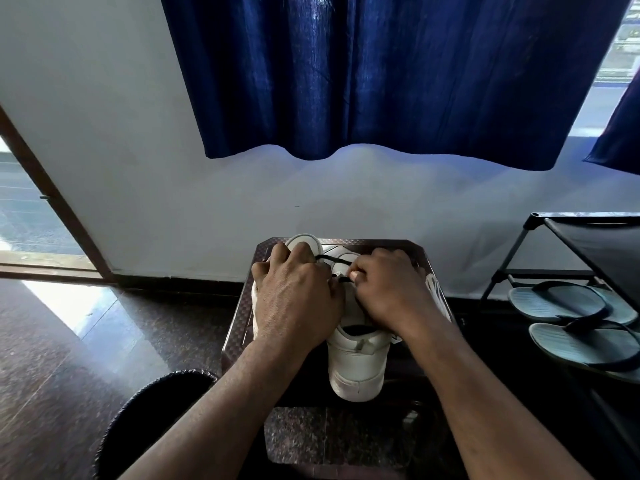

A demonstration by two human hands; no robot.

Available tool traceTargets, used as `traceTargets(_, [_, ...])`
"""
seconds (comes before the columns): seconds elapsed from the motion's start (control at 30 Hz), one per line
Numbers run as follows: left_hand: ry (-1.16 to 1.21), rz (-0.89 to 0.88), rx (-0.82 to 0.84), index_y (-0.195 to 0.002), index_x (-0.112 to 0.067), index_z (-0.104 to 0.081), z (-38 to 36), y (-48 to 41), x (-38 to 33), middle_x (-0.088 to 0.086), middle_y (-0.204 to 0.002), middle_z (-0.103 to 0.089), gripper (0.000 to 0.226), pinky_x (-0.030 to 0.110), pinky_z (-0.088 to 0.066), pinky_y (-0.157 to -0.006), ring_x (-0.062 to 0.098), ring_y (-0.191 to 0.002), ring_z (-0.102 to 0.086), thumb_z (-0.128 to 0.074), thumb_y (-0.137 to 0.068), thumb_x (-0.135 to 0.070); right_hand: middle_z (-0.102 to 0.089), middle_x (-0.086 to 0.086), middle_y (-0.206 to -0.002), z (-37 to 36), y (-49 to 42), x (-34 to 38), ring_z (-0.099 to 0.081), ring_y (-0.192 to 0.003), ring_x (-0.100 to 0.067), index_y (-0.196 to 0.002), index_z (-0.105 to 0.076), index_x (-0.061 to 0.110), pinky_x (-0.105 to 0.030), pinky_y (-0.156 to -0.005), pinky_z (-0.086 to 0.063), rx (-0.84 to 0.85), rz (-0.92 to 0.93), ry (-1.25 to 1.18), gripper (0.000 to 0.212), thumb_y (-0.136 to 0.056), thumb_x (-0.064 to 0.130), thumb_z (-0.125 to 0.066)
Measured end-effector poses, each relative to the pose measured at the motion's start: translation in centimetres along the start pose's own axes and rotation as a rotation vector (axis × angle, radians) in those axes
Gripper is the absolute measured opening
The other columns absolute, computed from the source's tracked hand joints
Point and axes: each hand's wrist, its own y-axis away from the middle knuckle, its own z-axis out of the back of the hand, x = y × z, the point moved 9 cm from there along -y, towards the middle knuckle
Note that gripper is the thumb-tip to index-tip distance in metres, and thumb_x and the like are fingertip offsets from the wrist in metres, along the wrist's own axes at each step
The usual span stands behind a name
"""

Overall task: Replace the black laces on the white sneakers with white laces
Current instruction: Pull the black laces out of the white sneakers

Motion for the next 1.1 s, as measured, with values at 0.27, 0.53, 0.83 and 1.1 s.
traceTargets(0.27, [0.022,0.003,0.000,-0.099,-0.028,-0.080,0.2,0.0,-0.1,-0.007,-0.110,-0.059,0.046,0.048,-0.039,-0.093,0.026,-0.122,-0.045,-0.044,-0.085,-0.052,-0.059,0.004,-0.089,2.9,0.7,-1.1,-0.058,-0.090,-0.016,-0.079,-0.070,0.023,-0.031,-0.078,-0.043,-0.405,0.027,-0.336,0.014,-0.090,0.014,-0.067])
traceTargets(0.53, [0.002,0.005,-0.010,-0.097,-0.027,-0.080,0.3,-0.1,-0.3,-0.007,-0.111,-0.059,0.046,0.047,-0.037,-0.090,0.027,-0.116,-0.044,-0.043,-0.085,-0.051,-0.067,-0.007,-0.091,2.1,0.6,-4.0,-0.063,-0.077,-0.025,-0.090,-0.057,0.016,-0.034,-0.070,-0.055,-0.452,-0.210,-1.647,0.022,-0.107,0.007,-0.047])
traceTargets(0.83, [-0.008,0.011,-0.007,-0.099,-0.027,-0.081,0.3,0.0,-0.4,-0.004,-0.116,-0.062,0.047,0.049,-0.039,-0.093,0.028,-0.120,-0.047,-0.043,-0.086,-0.051,-0.054,0.005,-0.066,6.8,2.1,-4.8,-0.046,-0.052,-0.006,-0.089,-0.062,0.019,-0.023,-0.050,-0.036,-0.796,-0.118,-1.190,0.021,-0.101,0.009,-0.048])
traceTargets(1.1, [-0.071,0.015,0.019,-0.106,-0.026,-0.080,0.0,0.0,-0.3,-0.002,-0.118,-0.062,0.054,0.048,-0.038,-0.093,0.030,-0.122,-0.047,-0.038,-0.087,-0.055,-0.076,0.008,-0.094,2.0,0.0,-0.8,-0.070,-0.092,-0.014,-0.096,-0.078,0.032,-0.027,-0.077,-0.048,-0.069,0.059,-0.041,0.023,-0.094,0.050,-0.064])
